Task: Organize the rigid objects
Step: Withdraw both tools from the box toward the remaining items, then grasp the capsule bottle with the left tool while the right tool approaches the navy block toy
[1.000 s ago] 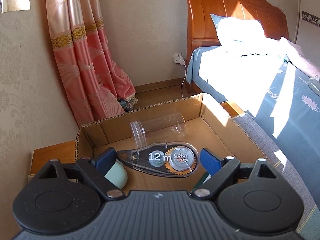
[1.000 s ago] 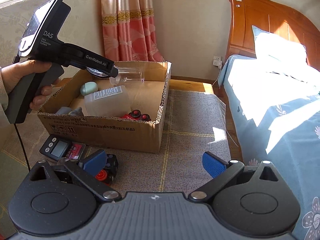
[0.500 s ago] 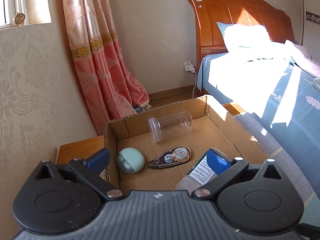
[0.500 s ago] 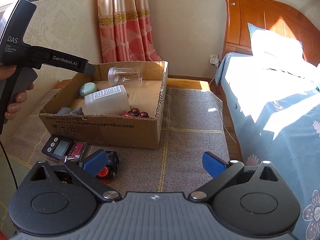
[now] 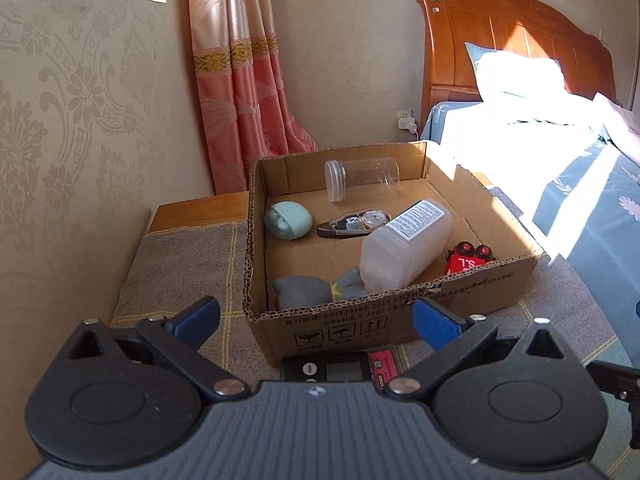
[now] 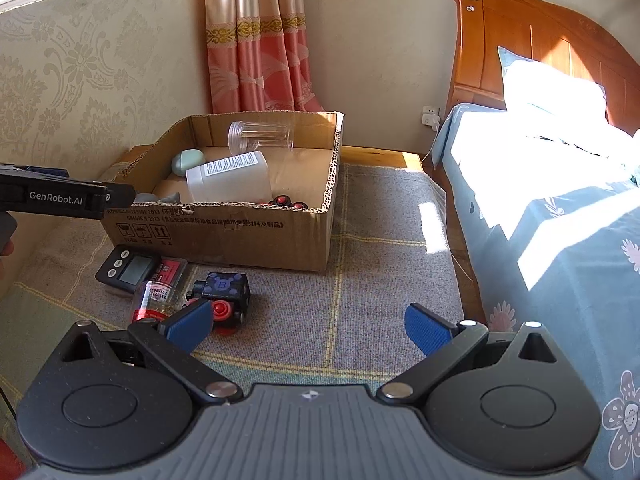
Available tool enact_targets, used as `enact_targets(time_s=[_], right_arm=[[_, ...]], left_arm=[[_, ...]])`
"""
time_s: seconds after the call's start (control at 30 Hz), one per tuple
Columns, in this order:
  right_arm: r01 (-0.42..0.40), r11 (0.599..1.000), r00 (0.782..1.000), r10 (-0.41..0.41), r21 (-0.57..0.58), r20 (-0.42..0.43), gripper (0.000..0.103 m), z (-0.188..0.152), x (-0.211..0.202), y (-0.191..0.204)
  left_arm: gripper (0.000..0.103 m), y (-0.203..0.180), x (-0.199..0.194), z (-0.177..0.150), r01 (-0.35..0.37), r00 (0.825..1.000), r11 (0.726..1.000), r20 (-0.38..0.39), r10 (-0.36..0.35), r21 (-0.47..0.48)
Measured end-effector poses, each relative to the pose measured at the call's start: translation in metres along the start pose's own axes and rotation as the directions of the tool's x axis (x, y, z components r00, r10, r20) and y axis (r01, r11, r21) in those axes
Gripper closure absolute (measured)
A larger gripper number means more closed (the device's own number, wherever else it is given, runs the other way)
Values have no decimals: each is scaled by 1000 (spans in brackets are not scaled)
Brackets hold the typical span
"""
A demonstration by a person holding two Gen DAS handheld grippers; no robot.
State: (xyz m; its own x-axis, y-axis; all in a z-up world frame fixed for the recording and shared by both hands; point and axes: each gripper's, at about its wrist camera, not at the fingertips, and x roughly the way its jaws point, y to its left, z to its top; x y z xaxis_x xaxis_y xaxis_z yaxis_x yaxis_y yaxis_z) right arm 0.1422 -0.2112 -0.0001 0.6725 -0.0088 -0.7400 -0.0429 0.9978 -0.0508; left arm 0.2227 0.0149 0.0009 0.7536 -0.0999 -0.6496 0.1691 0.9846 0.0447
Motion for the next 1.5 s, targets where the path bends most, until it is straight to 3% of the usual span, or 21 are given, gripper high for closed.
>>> enact_targets(time_s=[0.2,0.4,0.73,0.97,1.23,1.5], right_arm=[[-7,1000,1000,7,-6,-26,0,-11,4,3],[-23,999,999,22,-38,-36,0,-21,10,5],[-98,994,993,94,-54,-70,0,-8,50,12],[-147,989,984,144,-29,-104,0,16,85,22],[-191,982,968,188,-1,-168,0,24,120,35],[-188,982,965,187,16,-186,0,15,114,16]], left_arm=[[1,-7,-9,-30,46,999,999,-27,-47,-11],[1,-16,-22,-53,77,997,996,-36,-75,38],[1,-11,-36,-80,97,994,993,-60,-93,66],[1,-8,-36,-85,95,994,991,-67,-88,99],[1,-9,-35,-87,154,985,981,-91,-143,117],[1,-21,-36,-91,224,972,960,-112,-207,168]])
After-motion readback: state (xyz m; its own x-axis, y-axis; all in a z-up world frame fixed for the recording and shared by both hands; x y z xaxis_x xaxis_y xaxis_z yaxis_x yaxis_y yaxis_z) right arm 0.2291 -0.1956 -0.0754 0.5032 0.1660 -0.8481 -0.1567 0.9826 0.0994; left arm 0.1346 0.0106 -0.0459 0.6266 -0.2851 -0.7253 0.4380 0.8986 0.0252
